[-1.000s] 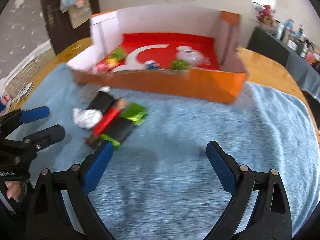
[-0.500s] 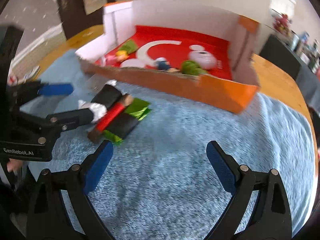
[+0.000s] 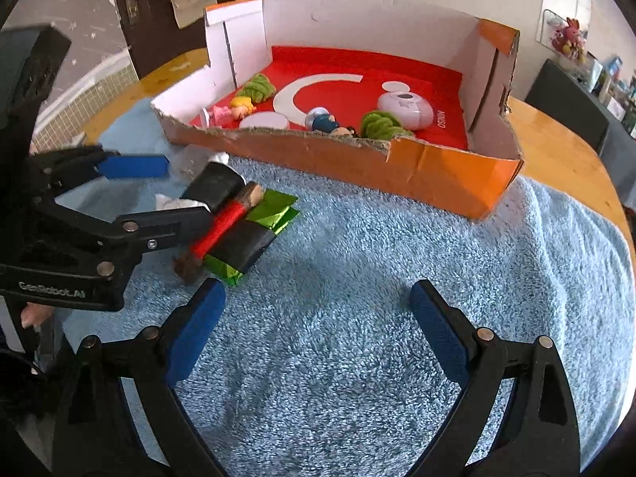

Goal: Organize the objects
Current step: 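Move both grippers toward the black bottle and green packet on the towel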

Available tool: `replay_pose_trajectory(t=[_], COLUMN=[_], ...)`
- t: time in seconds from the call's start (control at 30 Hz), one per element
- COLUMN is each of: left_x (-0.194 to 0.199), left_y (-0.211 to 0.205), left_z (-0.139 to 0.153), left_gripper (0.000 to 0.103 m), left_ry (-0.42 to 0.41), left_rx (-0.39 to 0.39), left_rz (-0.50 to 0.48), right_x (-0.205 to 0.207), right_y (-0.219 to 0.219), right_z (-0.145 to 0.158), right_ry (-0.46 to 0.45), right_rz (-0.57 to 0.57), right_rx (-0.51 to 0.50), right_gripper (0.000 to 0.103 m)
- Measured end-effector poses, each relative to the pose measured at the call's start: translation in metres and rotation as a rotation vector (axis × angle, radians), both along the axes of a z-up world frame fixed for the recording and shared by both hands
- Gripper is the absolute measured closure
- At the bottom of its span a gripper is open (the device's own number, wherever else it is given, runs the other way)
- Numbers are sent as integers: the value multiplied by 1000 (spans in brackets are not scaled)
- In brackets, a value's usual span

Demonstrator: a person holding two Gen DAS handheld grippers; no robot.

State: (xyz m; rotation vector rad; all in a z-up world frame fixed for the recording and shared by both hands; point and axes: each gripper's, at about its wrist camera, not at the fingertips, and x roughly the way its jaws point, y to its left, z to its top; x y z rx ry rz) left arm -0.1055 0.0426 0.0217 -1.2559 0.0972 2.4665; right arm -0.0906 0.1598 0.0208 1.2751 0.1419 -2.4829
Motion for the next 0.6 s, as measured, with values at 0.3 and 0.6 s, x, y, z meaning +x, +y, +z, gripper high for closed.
replay_pose_trajectory(t=[0.3,0.6], left_x=[2,1], left_y=[-6,-12], left_z=[-3,-5], left_gripper=[31,31], left_ry=[-12,-15], left_rx=[14,15], left_rz=[27,-6], right_x=[-18,-15], right_y=[-2,-17], right_z=[1,1], right_ry=[-8,-19], right_rz=[-78,-7], right_rx=[-35,-9], right_gripper=[8,8])
